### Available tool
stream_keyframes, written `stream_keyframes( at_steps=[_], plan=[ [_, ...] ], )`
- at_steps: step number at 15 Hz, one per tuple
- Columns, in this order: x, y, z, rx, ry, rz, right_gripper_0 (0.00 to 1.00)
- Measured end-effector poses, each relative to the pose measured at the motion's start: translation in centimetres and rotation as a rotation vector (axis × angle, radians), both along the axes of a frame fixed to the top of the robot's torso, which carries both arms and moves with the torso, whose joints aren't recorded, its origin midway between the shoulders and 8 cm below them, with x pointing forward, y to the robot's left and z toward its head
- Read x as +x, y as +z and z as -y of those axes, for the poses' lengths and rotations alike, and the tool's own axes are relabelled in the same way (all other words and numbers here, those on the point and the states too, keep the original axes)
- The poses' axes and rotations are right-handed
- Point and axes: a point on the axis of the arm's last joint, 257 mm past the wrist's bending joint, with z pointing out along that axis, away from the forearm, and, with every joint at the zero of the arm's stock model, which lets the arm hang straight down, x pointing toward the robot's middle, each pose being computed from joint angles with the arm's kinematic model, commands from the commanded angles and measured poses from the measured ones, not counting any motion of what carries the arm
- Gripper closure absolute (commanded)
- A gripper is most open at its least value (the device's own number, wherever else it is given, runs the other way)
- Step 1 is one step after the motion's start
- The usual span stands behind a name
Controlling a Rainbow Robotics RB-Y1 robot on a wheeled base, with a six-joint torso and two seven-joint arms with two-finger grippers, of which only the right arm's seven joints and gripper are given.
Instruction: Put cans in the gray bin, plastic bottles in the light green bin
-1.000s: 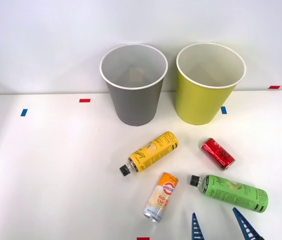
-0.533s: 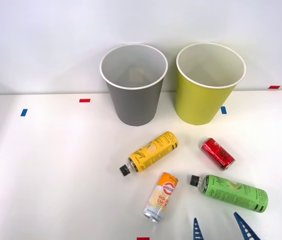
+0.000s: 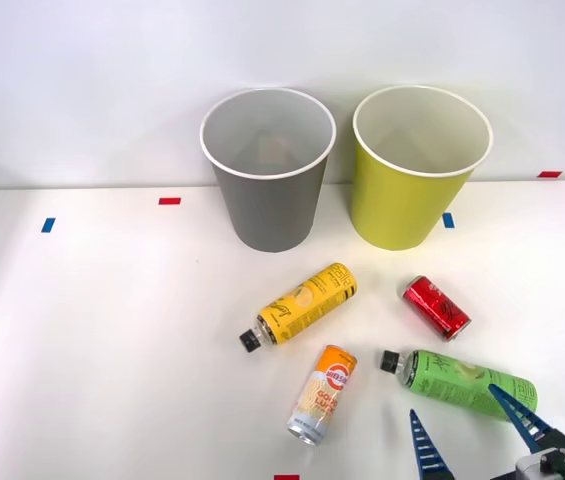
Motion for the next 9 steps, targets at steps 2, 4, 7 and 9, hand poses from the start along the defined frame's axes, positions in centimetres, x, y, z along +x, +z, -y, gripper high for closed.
stream_keyframes(
  at_steps=[2, 4, 7, 9],
  plan=[
    [0.2, 1.0, 0.1, 0.005, 0.054, -0.063, 0.00],
    [0.2, 1.8, 0.1, 0.020, 0.105, -0.136, 0.00],
    [0.1, 2.2, 0.3, 0.006, 0.164, -0.236, 0.00],
    [0.2, 2.3, 0.4, -0.024, 0.200, -0.285, 0.00]
  ],
)
